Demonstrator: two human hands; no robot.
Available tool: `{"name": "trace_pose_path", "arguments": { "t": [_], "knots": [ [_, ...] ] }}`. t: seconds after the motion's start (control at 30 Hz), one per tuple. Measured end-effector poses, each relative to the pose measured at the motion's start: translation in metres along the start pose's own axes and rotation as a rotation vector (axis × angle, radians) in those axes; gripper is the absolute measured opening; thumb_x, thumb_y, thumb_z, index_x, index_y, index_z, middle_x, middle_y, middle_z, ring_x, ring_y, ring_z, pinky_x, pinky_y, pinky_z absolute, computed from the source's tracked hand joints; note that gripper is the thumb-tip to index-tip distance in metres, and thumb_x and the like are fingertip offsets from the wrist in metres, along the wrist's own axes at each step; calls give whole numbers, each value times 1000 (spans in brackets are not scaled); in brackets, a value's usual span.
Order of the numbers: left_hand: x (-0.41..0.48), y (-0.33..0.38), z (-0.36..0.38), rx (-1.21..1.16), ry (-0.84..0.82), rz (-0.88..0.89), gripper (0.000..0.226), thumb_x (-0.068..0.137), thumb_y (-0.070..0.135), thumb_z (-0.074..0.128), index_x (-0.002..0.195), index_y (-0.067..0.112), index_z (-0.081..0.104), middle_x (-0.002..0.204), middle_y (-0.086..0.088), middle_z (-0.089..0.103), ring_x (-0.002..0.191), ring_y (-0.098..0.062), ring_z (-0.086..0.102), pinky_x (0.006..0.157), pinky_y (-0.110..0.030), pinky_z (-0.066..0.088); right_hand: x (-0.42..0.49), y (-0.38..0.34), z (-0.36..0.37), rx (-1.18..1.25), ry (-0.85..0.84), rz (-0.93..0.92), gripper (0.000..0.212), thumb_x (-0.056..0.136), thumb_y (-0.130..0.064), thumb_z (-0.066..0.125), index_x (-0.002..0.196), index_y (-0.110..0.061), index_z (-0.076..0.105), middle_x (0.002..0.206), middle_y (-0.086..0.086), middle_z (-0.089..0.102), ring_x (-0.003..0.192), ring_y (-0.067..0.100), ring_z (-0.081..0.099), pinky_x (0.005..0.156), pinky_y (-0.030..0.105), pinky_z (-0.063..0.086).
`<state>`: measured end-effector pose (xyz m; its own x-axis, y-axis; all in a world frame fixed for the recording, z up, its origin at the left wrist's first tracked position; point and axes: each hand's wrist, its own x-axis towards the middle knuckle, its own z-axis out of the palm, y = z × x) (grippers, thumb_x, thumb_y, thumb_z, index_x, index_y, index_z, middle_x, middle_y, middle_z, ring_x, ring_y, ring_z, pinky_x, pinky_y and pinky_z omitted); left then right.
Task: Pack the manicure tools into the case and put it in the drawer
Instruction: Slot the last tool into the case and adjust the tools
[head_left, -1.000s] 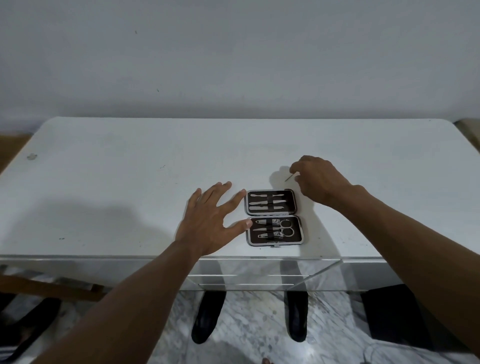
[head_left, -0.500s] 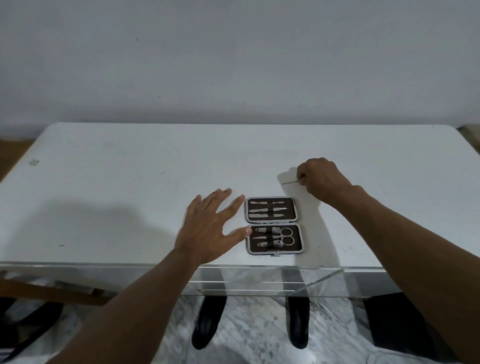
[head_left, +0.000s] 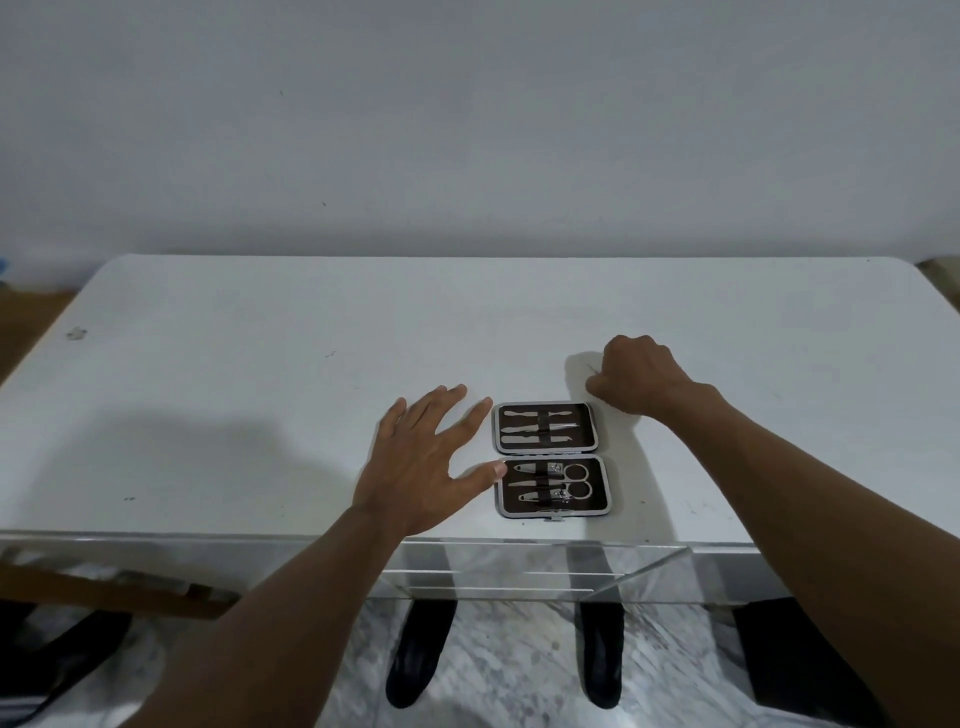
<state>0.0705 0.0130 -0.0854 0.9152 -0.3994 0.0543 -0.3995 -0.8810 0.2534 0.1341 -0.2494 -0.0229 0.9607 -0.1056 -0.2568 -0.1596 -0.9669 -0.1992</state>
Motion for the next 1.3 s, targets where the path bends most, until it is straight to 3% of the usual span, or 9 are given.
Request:
{"name": "trace_pose_path", "arguments": {
  "t": [0.13,0.23,0.3,0.37,0.57,0.77,0.87,1.0,1.3],
  "knots": [
    [0,1,-2,1,0,0,76,83,80,17,149,43,20,160,8,19,147,-13,11,119,-46,6,-2,13,-3,359,80,84,33,81,-19,55,51,-7,46,53,10,52,54,26,49,49,26,37],
    [0,1,-2,13,-3,0,76,83,80,16,149,43,19,160,8,18,147,-12,10,120,-45,6,-10,27,-1,752,63,133,11,80,-4,60,70,-4,64,66,16,66,52,23,56,51,24,46],
    [0,1,-2,12,0,0,75,83,80,16,149,43,19,160,8,19,147,-12,10,120,-46,7,-17,37,1,812,26,126,11,79,1,65,87,-6,66,69,16,67,52,22,57,52,25,47],
    [0,0,-1,17,4,2,75,84,80,17,149,43,20,160,8,19,147,-12,11,119,-46,7,-23,43,2,726,26,76,19,79,-3,71,96,-10,68,70,13,69,51,18,59,57,25,49],
    [0,0,0,13,10,5,75,85,79,19,149,42,23,160,7,21,147,-13,12,119,-46,7,-46,35,-11,383,69,-161,9,81,-11,71,85,-19,74,76,0,71,67,14,65,63,16,46],
    [1,-1,2,17,8,0,76,84,80,17,149,41,24,160,6,21,147,-15,14,118,-47,8,-59,27,-5,66,51,-346,16,86,-13,60,93,-20,73,83,0,74,72,20,60,72,32,51],
    [1,-2,2,25,9,-1,76,84,80,17,149,42,22,160,7,21,147,-14,13,118,-46,7,-61,23,-2,-17,85,-375,18,87,-16,55,92,-22,72,91,2,75,82,27,64,72,37,54],
    [1,-2,3,17,17,-2,76,84,80,18,149,41,21,159,7,22,147,-13,13,118,-46,8,-62,16,0,-78,131,-363,21,88,-16,50,91,-19,70,92,4,71,82,29,63,65,33,49],
    [2,-2,4,6,5,-7,79,82,82,15,149,42,21,160,7,21,147,-15,14,118,-47,7,-63,4,0,-115,127,-338,21,89,-15,52,94,-17,72,100,6,63,87,31,62,71,37,53]
  ]
}}
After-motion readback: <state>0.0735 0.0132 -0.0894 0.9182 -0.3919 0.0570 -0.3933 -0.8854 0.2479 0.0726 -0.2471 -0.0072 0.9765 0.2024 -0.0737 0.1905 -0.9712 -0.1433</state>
